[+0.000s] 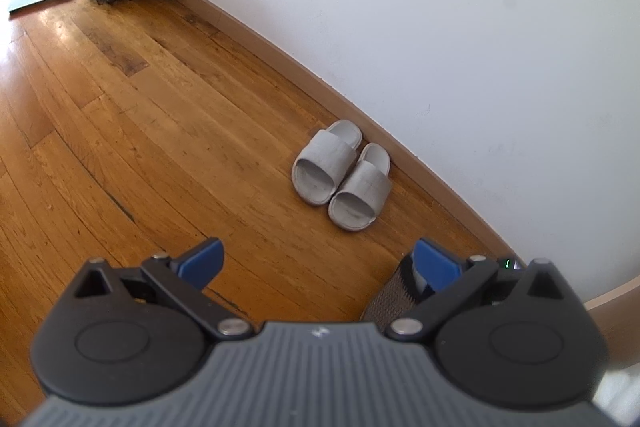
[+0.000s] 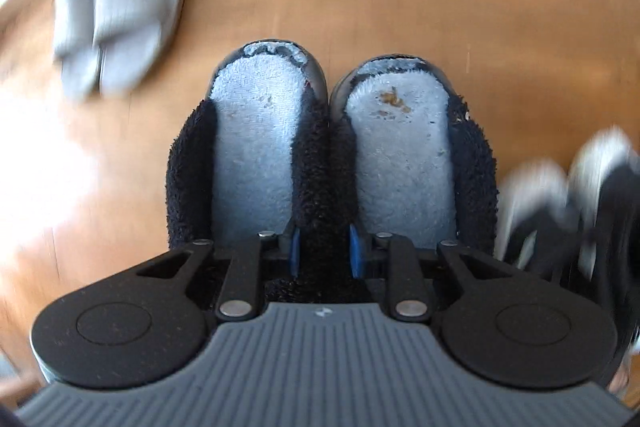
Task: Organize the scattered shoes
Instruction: 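Grasp the dark checked slippers with the right tool and place them beside the slides, then grasp the black sneakers with the right tool and place them beside the slippers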
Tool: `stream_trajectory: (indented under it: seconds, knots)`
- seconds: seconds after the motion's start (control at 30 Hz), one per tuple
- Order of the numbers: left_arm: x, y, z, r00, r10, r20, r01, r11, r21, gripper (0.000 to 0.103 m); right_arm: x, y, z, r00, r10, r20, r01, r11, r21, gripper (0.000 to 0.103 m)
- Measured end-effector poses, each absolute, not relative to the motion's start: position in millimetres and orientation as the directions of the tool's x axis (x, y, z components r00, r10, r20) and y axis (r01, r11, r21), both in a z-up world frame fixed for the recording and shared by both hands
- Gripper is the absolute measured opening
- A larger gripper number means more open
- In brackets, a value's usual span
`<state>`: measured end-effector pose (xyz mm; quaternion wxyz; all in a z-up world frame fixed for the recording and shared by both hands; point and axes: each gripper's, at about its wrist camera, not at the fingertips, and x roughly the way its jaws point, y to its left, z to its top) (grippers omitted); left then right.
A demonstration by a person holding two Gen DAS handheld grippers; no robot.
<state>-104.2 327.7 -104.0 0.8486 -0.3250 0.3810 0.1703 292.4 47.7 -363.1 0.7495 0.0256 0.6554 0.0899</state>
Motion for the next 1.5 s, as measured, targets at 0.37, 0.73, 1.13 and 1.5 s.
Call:
stream_trajectory:
  seconds: [0.37,0.73,1.13,1.5]
  knots:
    - [-92,325,-116,0.565,0.046,-0.824,-0.555,0.761,-0.338,0.103,443,115,-344,0.224,0.192,-0.955,-0.123,0.978,0.168,0.021]
    - [-86,309,-109,0.56,0.043,-0.828,-0.514,0.801,-0.306,0.103,463,124,-329,0.283,0.291,-0.914,-0.145,0.955,0.259,0.053]
    - [-100,283,-102,0.594,-0.006,-0.805,-0.452,0.825,-0.34,0.103,282,-94,-255,0.206,0.224,-0.953,-0.209,0.961,0.18,0.081]
    - [-99,263,-108,0.537,-0.013,-0.844,-0.42,0.863,-0.28,0.103,194,-164,-350,0.233,0.127,-0.964,-0.375,0.927,0.032,0.05]
